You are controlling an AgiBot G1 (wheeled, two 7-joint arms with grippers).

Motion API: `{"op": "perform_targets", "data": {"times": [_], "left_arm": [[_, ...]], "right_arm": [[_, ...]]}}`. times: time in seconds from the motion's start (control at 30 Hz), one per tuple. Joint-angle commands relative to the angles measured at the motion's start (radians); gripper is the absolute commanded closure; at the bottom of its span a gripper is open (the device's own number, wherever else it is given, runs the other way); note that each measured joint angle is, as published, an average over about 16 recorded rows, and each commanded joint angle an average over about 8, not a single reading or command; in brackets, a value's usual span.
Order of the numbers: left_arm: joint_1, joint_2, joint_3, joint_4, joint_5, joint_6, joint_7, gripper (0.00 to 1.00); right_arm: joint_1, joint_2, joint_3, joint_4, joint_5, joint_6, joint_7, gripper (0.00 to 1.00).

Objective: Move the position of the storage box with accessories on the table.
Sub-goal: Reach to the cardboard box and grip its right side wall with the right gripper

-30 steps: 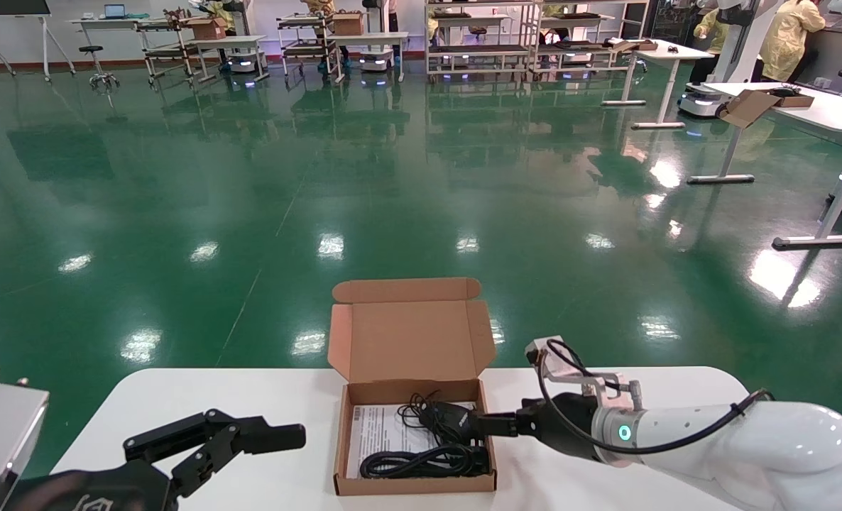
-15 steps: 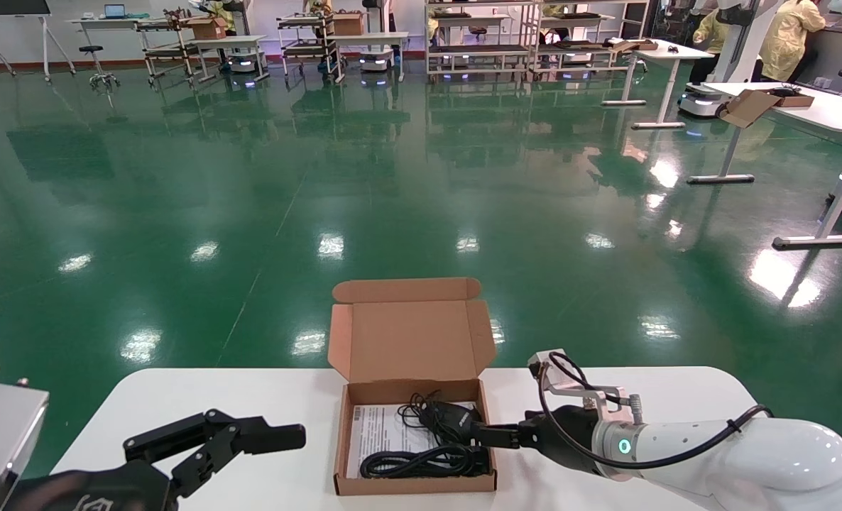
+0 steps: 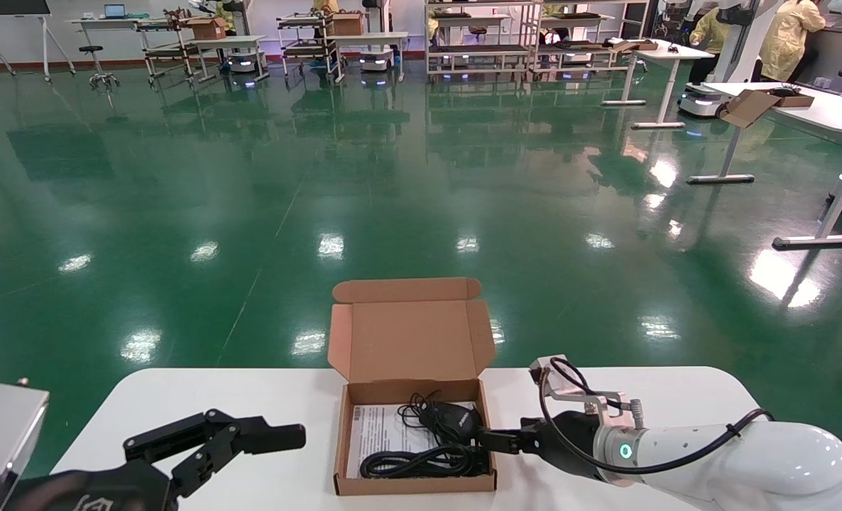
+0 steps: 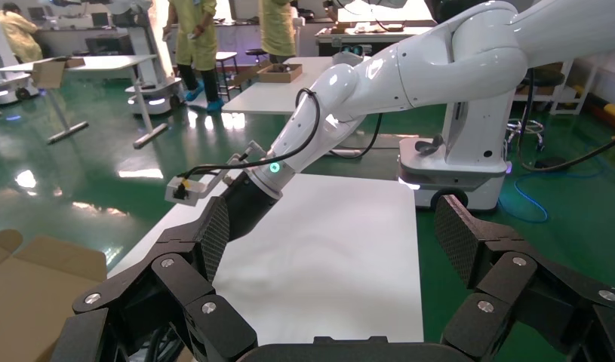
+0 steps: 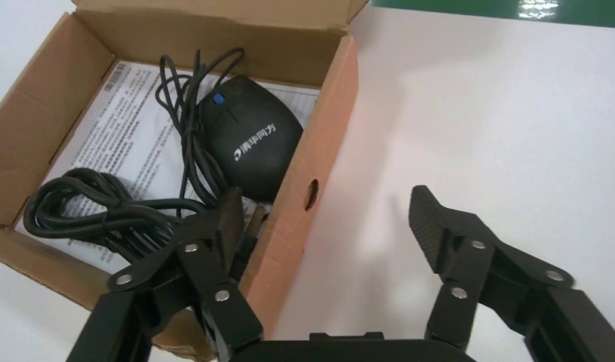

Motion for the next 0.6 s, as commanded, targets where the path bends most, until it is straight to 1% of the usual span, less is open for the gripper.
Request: {"op": "perform_targets", "data": {"times": [0.03,0.6], "left_arm": [[0.0,0.0,0.0,0.0,0.0,0.0,0.0,0.0],[0.0,0.0,0.0,0.0,0.0,0.0,0.0,0.0]], "right_arm": [[0.0,0.0,-0.003,-0.001,-0.001,-0.001,0.003,1.0],[0.011,0.007,-0.02,-0.014,0.0,-0.012,0.013,1.0]]}}
